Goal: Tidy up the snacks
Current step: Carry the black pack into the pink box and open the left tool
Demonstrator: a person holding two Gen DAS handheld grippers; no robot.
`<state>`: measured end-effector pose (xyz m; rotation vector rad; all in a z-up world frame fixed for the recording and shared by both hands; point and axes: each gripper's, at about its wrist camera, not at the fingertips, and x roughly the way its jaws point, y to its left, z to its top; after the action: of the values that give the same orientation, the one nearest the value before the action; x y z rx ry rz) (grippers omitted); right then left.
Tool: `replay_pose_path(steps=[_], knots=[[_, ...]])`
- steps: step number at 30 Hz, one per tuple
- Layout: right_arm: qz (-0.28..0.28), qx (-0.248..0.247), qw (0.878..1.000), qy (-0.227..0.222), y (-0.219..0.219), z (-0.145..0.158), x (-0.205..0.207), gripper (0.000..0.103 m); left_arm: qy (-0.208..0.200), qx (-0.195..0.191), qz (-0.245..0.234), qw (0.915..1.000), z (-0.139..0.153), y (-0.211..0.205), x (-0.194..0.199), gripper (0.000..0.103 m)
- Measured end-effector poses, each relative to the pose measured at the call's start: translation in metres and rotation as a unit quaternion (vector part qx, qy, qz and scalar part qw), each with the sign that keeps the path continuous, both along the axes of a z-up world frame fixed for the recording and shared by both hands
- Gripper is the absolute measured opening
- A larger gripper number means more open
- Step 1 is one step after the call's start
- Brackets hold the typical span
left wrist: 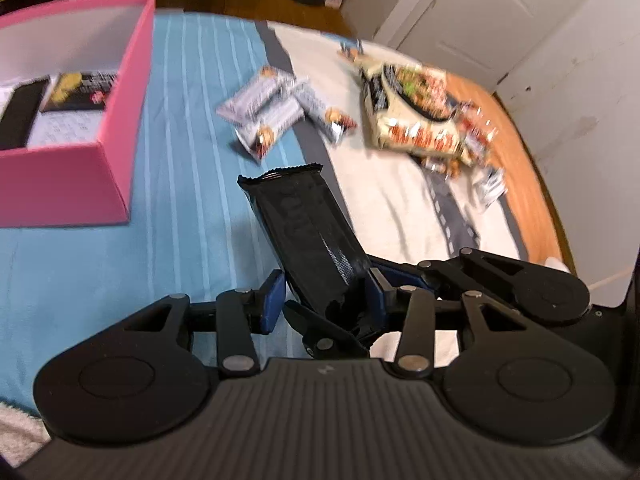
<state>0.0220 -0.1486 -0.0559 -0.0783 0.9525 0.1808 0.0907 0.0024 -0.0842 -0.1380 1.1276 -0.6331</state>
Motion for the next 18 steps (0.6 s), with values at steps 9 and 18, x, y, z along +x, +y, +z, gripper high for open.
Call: replay_pose_path(steps=[9,18], knots=[[0.092,-0.042,0.991,-0.089,0.039,0.055,0.011,0.054,-0.068,-0.029,0.045,0.9963,0.06,0.047,0.007,0.043],[0.21,-0.029,0.97,-0.121,0.082,0.066,0.075,0.054,-0.076,-0.016,0.12,0.9897,0.077,0.103,0.058,0.044]])
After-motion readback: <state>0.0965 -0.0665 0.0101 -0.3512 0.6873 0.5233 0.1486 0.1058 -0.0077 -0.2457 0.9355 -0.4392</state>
